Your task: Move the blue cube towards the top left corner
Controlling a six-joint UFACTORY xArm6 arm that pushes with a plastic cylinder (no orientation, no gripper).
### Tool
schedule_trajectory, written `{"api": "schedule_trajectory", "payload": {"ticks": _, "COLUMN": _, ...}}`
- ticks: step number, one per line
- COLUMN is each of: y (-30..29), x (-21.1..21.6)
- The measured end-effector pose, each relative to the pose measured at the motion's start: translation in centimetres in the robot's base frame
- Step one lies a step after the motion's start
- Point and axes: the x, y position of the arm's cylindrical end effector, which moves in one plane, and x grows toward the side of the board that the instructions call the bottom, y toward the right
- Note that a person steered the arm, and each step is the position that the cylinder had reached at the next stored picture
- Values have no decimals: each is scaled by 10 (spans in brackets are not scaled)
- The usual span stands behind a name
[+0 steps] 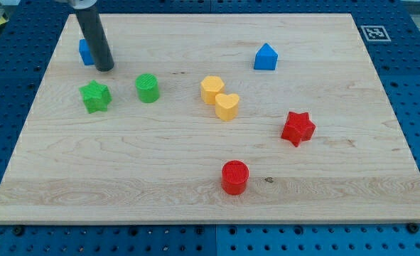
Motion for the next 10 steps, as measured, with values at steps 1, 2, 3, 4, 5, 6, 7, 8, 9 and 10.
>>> {"api": "schedule_trajectory", "payload": {"ticks": 1, "y": -39, "x": -11}}
{"api": "schedule_trajectory", "payload": {"ticks": 2, "y": -36, "x": -38}}
{"api": "schedule_trajectory", "payload": {"ticks": 3, "y": -31, "x": -38}}
{"api": "schedule_trajectory", "payload": {"ticks": 4, "y": 7, "x": -29}}
{"api": "schedule_trajectory", "payload": {"ticks": 5, "y": 11, "x": -29}}
{"api": "schedule_trajectory", "payload": {"ticks": 6, "y": 11, "x": -54}}
{"api": "schedule_trajectory", "payload": {"ticks": 7, "y": 11, "x": -54}}
{"api": "schedule_trajectory", "payload": {"ticks": 8, "y": 8, "x": -42}}
{"api": "schedule_trajectory", "payload": {"ticks": 9, "y": 8, "x": -40}}
{"api": "schedule_trajectory", "payload": {"ticks": 10, "y": 8, "x": -45}}
